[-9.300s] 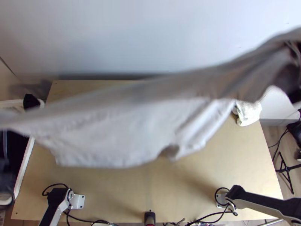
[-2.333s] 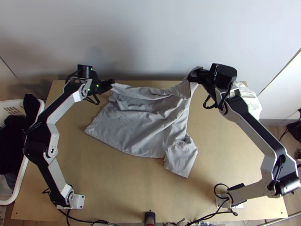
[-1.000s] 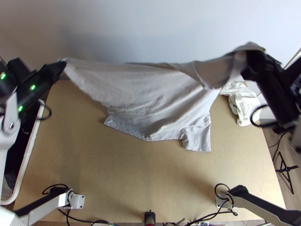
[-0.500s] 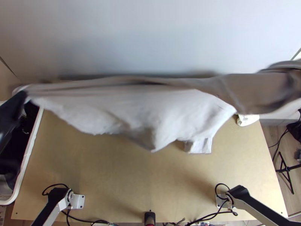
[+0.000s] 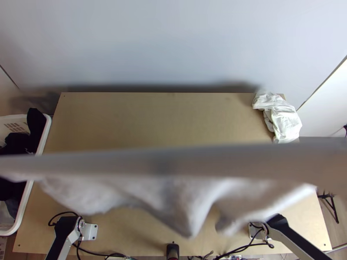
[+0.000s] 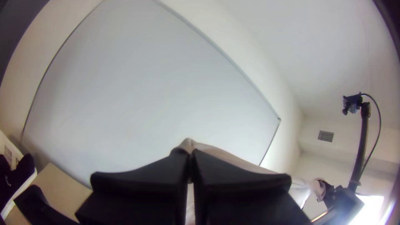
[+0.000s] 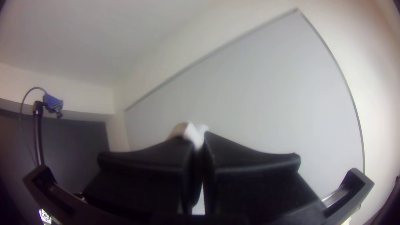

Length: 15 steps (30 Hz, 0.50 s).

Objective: Fold the t-shirt

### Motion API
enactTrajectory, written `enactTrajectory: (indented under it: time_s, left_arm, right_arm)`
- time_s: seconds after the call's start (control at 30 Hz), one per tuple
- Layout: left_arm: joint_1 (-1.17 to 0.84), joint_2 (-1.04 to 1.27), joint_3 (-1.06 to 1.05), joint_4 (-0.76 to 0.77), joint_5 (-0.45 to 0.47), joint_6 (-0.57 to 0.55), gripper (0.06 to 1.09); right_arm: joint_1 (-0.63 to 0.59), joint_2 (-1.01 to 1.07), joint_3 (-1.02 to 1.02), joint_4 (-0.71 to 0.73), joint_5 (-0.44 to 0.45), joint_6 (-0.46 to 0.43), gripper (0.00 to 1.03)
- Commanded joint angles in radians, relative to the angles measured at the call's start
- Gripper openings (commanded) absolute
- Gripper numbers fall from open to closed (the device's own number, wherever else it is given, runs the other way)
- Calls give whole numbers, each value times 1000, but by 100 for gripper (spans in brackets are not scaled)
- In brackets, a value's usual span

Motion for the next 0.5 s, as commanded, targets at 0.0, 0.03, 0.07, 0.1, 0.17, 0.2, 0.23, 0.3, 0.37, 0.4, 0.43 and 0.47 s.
enactTrajectory:
  time_s: [0.0, 0.03, 0.07, 0.1, 0.17, 0.2, 0.23, 0.3, 0.37, 0.4, 0.43, 0.47]
  left_arm:
    - [11, -28, 115, -112, -5, 6, 9]
    - [14, -34, 123, -124, -5, 6, 9]
    - [25, -42, 123, -138, -5, 6, 9]
    - [32, -49, 115, -150, -5, 6, 9]
    - [34, -66, 81, -150, -6, 6, 9]
    - [36, -72, 63, -150, -6, 7, 9]
    - [40, -79, 37, -148, -8, 9, 9]
    - [46, -94, -26, -136, -10, 20, 9]
    - [79, -115, -106, -98, -13, 36, 9]
    - [97, -126, -149, -75, -11, 46, 9]
    - [115, -134, -195, -41, -13, 46, 9]
    - [131, -137, -227, -17, -11, 46, 9]
  right_arm:
    - [-122, -58, 67, -22, -107, 0, 3]
    - [-133, -64, 65, -28, -118, 2, 3]
    - [-141, -67, 65, -36, -124, 2, 3]
    - [-141, -69, 61, -44, -124, 3, 3]
    - [-138, -70, 36, -44, -124, 8, 3]
    - [-138, -70, 19, -44, -124, 17, 3]
    - [-133, -69, -7, -44, -122, 25, 3]
    - [-131, -72, -84, -42, -121, 28, 3]
    - [-131, -89, -206, -10, -118, 26, 3]
    - [-131, -102, -281, 36, -118, 28, 3]
    - [-130, -122, -367, 102, -118, 29, 3]
    - [-133, -145, -455, 180, -118, 28, 3]
